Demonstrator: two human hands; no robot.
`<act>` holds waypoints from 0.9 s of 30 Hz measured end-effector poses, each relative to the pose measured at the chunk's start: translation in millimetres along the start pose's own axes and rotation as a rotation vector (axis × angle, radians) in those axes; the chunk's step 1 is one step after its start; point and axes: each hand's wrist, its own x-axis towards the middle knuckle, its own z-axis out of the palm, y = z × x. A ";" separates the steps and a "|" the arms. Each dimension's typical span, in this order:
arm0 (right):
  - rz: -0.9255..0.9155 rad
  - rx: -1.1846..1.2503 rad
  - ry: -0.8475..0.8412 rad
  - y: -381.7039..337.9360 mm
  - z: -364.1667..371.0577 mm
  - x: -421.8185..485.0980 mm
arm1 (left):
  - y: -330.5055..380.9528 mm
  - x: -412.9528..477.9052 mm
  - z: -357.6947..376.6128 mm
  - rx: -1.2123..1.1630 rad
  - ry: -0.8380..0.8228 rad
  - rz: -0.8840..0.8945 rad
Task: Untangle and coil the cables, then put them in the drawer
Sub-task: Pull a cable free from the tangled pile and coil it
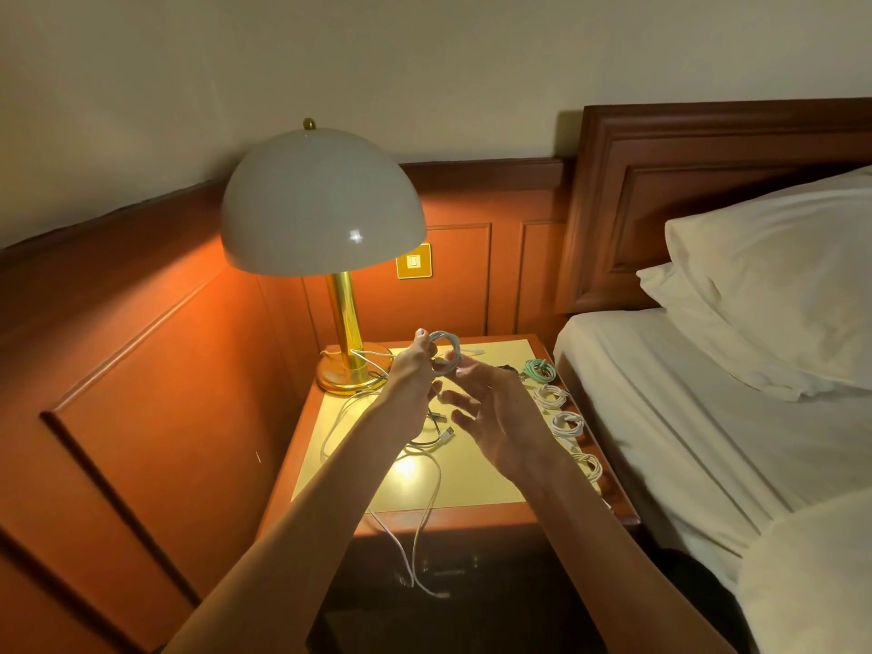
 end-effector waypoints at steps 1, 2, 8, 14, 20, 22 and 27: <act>0.002 -0.005 0.025 0.4 2.6 -0.2 | 0.3 -2.3 0.2 -0.002 -0.019 0.011; 0.000 -0.005 0.078 1.5 5.7 0.1 | 0.1 -4.0 0.8 0.003 -0.048 0.019; 0.054 0.113 0.213 -7.2 19.3 5.8 | 5.3 -6.2 1.0 0.060 -0.111 0.016; -0.012 0.046 0.214 -11.1 18.9 10.8 | 8.5 -5.9 -5.3 0.017 -0.197 -0.063; -0.048 -0.095 0.203 -8.5 5.5 6.6 | 7.4 -2.6 -10.0 0.096 -0.284 -0.138; -0.055 -0.213 0.230 -6.7 -0.9 8.2 | 3.8 -0.2 -8.8 0.131 -0.249 -0.095; -0.019 -0.621 0.205 -5.8 -13.2 13.5 | -1.3 0.3 -3.8 0.192 -0.228 -0.034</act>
